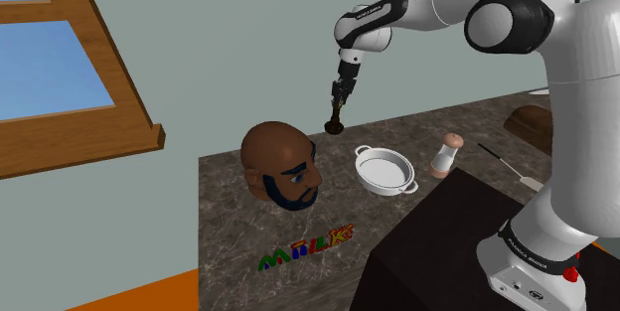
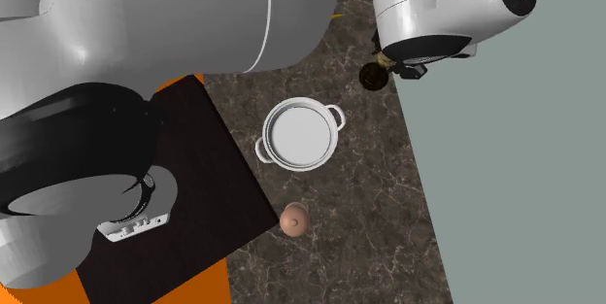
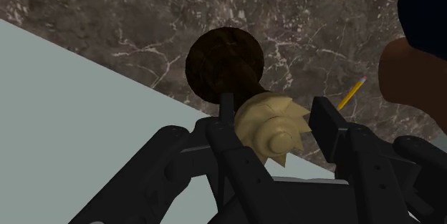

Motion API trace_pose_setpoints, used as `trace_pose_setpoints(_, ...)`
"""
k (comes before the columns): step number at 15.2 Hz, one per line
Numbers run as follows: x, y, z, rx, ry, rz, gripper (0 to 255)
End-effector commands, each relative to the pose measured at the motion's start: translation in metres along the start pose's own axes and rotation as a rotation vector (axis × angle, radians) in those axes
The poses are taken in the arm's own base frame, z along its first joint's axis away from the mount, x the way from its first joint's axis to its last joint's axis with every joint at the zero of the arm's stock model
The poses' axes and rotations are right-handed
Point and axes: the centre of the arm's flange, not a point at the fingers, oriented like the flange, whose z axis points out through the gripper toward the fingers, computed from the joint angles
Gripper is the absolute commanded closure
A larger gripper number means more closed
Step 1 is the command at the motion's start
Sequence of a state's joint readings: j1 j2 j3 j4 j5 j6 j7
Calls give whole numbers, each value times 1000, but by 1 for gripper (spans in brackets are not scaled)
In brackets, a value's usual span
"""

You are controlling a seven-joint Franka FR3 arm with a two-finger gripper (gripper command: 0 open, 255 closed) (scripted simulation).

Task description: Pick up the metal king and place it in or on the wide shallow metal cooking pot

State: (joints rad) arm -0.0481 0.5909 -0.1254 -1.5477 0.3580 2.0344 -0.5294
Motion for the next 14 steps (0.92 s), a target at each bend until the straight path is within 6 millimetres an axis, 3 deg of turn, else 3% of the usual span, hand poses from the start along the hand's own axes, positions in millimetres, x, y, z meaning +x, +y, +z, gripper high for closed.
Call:
trace_pose_setpoints(1, 0, -3, -10, 0, 0, 0, 255)
trace_pose_setpoints(5, 1, -8, -27, 0, 0, 0, 255)
trace_pose_setpoints(14, -114, -28, -52, 0, 0, 0, 255)
